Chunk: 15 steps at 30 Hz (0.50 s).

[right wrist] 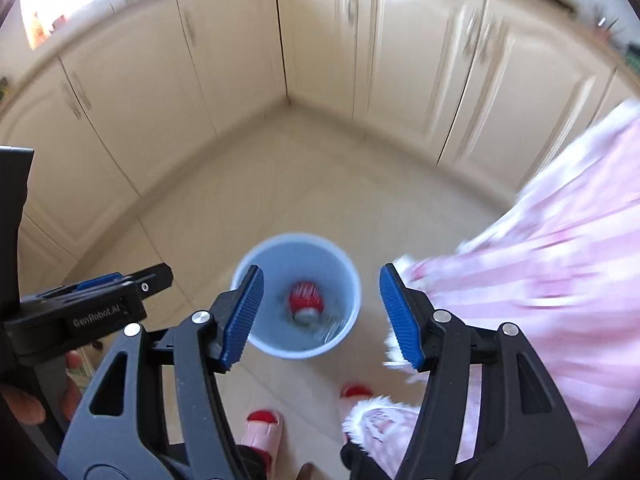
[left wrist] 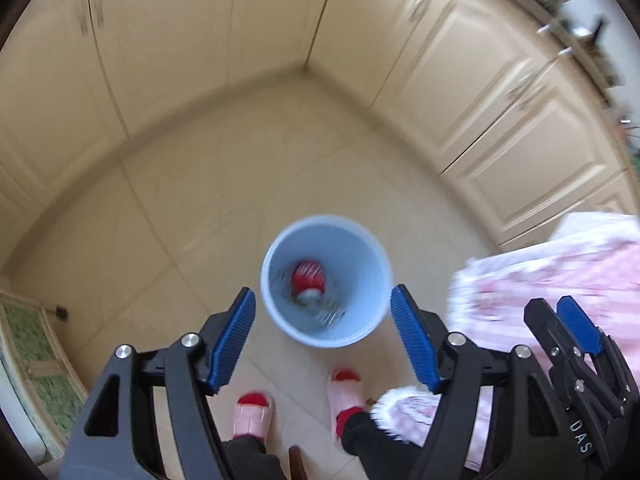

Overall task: Collect trash
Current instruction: 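Move both tools back over the table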

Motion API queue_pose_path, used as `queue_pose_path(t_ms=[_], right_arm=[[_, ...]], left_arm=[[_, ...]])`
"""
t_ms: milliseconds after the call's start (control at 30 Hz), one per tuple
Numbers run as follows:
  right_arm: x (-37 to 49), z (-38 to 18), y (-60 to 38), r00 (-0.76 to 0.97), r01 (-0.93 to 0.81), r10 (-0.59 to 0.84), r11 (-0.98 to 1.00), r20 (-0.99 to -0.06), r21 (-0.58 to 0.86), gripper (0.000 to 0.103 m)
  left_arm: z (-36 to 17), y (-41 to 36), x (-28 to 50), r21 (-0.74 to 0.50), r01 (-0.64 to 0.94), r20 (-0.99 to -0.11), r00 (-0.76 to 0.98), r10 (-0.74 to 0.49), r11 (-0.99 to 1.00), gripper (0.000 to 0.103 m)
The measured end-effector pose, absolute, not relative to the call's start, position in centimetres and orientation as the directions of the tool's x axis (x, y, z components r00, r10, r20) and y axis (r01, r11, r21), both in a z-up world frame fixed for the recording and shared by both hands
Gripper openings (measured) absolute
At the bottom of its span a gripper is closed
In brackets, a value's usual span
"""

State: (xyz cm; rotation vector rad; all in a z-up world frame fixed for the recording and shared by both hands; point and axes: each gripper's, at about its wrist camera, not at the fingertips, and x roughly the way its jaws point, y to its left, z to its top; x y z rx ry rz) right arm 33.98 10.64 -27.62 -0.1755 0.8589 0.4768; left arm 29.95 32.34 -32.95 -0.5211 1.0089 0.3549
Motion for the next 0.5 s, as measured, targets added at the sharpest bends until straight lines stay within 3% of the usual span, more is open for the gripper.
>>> queue_pose_path(t_ms=[267,500], right_arm=[[26.6,-15.3,-0.3,0.743,-0.377,0.331,0.925,-0.582,0.044,0.068],[22.0,-13.4,-14.8,0.831,-0.159,0.137,0.987,-0.539,0.006,0.069]], left_arm=[[-18.5,19.8,25.7,-0.241,-0.240,-0.685,0.728,0.011,0.940,0.077],[-15.5,6.8,25.2,-0.207,0.041,-0.663,0.729,-0.171,0.978,0.077]])
